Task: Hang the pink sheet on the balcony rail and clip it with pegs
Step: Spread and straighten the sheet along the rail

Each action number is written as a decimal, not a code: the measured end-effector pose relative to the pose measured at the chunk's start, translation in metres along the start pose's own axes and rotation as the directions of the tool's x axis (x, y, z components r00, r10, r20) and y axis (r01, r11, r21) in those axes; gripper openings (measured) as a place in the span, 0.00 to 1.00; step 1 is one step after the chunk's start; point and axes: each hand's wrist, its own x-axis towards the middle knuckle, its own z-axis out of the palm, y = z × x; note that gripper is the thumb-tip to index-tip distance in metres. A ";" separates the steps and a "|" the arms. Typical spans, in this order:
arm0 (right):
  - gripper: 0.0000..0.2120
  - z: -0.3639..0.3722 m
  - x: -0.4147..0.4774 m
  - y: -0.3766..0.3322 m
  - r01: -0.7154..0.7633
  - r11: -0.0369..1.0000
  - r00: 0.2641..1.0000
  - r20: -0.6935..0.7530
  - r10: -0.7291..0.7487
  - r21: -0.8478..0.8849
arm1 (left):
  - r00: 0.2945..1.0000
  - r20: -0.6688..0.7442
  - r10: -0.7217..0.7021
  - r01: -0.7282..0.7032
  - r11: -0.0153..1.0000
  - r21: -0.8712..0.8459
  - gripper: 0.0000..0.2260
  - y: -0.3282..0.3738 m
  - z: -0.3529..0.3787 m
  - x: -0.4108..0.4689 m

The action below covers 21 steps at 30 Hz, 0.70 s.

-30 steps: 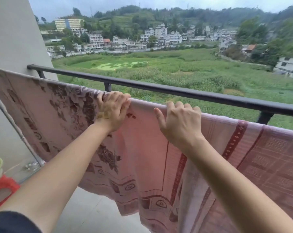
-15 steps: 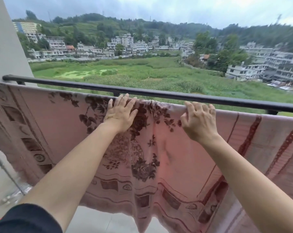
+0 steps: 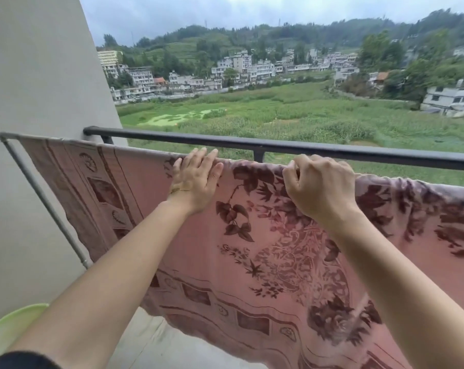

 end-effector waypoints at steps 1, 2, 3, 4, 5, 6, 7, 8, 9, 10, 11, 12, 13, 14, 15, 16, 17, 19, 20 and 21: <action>0.20 0.007 0.008 -0.019 0.032 0.999 0.999 -0.015 -0.032 0.029 | 1.000 -0.019 0.005 -0.005 1.000 0.005 0.26 -0.018 0.001 0.007; 0.20 0.015 0.015 -0.038 0.063 0.997 0.998 -0.017 -0.062 0.046 | 0.999 -0.037 0.019 -0.019 1.000 0.012 0.26 -0.036 0.002 0.012; 0.20 0.024 0.022 -0.057 0.086 0.995 0.996 -0.008 -0.086 0.055 | 0.998 -0.057 0.031 -0.030 0.999 0.018 0.26 -0.054 0.003 0.018; 0.20 0.034 0.028 -0.075 0.106 0.993 0.994 0.004 -0.107 0.060 | 0.996 -0.078 0.033 -0.032 0.999 0.016 0.27 -0.071 0.004 0.023; 0.20 0.044 0.034 -0.092 0.126 0.990 0.992 0.016 -0.127 0.060 | 0.995 -0.095 0.027 -0.026 1.000 0.010 0.27 -0.088 0.004 0.028; 0.20 0.053 0.040 -0.108 0.144 0.988 0.989 0.029 -0.146 0.059 | 0.994 -0.105 0.019 -0.018 1.000 0.006 0.27 -0.105 0.004 0.031; 0.20 0.060 0.045 -0.123 0.160 0.985 0.986 0.047 -0.163 0.064 | 0.994 -0.111 0.011 -0.010 1.000 0.010 0.27 -0.122 0.005 0.034; 0.20 0.065 0.050 -0.136 0.173 0.982 0.982 0.064 -0.178 0.072 | 0.993 -0.115 0.005 -0.002 1.000 0.019 0.27 -0.137 0.005 0.036; 0.21 0.070 0.055 -0.150 0.191 0.978 0.978 0.074 -0.197 0.078 | 0.993 -0.119 -0.001 0.004 1.000 0.027 0.26 -0.153 0.005 0.038; 0.21 0.075 0.060 -0.163 0.209 0.974 0.973 0.078 -0.216 0.084 | 0.993 -0.120 -0.007 0.011 0.999 0.033 0.26 -0.168 0.005 0.041; 0.21 0.080 0.066 -0.175 0.221 0.971 0.970 0.079 -0.229 0.092 | 0.993 -0.120 -0.009 0.014 0.999 0.038 0.25 -0.182 0.005 0.043; 0.22 0.084 0.072 -0.188 0.230 0.968 0.968 0.079 -0.237 0.097 | 0.992 -0.125 -0.007 0.011 0.999 0.036 0.25 -0.198 0.006 0.045; 0.22 0.089 0.078 -0.200 0.237 0.966 0.966 0.078 -0.245 0.101 | 0.991 -0.135 -0.004 0.008 1.000 0.028 0.25 -0.214 0.007 0.048; 0.22 0.094 0.084 -0.213 0.245 0.964 0.964 0.077 -0.253 0.102 | 0.989 -0.146 -0.009 0.011 1.000 0.014 0.26 -0.233 0.008 0.050; 0.22 0.099 0.088 -0.227 0.252 0.963 0.963 0.076 -0.260 0.097 | 0.988 -0.153 -0.019 0.020 1.000 0.004 0.27 -0.251 0.009 0.052; 0.22 0.105 0.092 -0.241 0.262 0.961 0.961 0.073 -0.268 0.088 | 0.988 -0.153 -0.030 0.030 1.000 -0.001 0.28 -0.272 0.010 0.054; 0.23 0.111 0.096 -0.256 0.269 0.960 0.959 0.069 -0.274 0.081 | 0.988 -0.150 -0.034 0.034 0.999 0.003 0.29 -0.292 0.010 0.057; 0.26 0.123 0.103 -0.288 0.271 0.959 0.959 0.059 -0.276 0.085 | 0.990 -0.141 -0.025 0.030 0.999 0.031 0.29 -0.333 0.010 0.061; 0.27 0.128 0.107 -0.305 0.266 0.960 0.961 0.054 -0.271 0.086 | 0.991 -0.133 -0.022 0.027 0.999 0.040 0.28 -0.354 0.008 0.062; 0.28 0.134 0.112 -0.322 0.261 0.962 0.963 0.048 -0.265 0.077 | 0.992 -0.125 -0.020 0.025 0.999 0.042 0.28 -0.375 0.007 0.063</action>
